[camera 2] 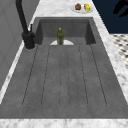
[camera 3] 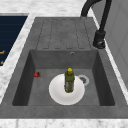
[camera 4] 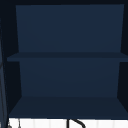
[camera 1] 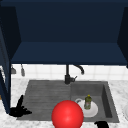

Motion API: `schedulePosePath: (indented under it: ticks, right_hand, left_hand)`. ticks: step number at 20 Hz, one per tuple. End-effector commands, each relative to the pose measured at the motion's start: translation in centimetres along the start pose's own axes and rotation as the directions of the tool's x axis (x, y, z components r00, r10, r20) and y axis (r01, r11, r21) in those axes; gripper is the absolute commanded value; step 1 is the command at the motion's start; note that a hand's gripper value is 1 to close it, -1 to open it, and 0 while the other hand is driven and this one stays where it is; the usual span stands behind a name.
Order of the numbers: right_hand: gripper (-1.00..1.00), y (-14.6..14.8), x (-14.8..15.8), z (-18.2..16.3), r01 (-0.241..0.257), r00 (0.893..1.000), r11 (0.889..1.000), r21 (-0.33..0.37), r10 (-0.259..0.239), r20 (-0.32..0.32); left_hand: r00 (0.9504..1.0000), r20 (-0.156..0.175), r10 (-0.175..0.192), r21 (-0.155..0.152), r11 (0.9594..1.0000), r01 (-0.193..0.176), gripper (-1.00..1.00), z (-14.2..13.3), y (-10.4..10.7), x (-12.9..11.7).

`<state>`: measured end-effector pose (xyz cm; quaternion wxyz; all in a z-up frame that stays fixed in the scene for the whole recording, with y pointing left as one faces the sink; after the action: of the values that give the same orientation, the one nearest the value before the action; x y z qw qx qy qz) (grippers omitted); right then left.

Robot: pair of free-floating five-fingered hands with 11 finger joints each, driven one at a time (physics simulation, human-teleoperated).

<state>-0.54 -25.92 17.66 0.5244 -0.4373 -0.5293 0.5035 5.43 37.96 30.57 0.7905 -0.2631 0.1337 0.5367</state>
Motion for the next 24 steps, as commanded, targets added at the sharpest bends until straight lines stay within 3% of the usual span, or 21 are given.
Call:
schedulePosePath:
  ticks: [1,11,21,22,24]
  right_hand:
    - [0.0,0.0,0.0,0.0,0.0,1.0,1.0,0.0,0.0,0.0]
    - [0.0,0.0,0.0,0.0,0.0,1.0,1.0,0.0,0.0,0.0]
    - [0.0,0.0,0.0,0.0,0.0,1.0,1.0,0.0,0.0,0.0]
    - [0.0,0.0,0.0,0.0,0.0,1.0,1.0,0.0,0.0,0.0]
    - [0.0,0.0,0.0,0.0,0.0,1.0,1.0,0.0,0.0,0.0]
  left_hand:
    - [0.9941,-0.088,0.063,0.087,0.9947,-0.055,-1.0,-0.2,-0.7,0.0]
    - [0.9881,-0.109,0.109,0.092,0.9909,-0.099,-1.0,-1.0,-2.5,0.1]
    - [0.9788,-0.128,0.16,0.099,0.9841,-0.147,-1.0,-1.8,-4.3,0.2]
    - [0.9789,-0.125,0.161,0.103,0.9834,-0.149,-1.0,-2.2,-4.5,0.3]
    - [0.9839,-0.108,0.143,0.074,0.9881,-0.135,-1.0,-3.2,-4.0,0.7]
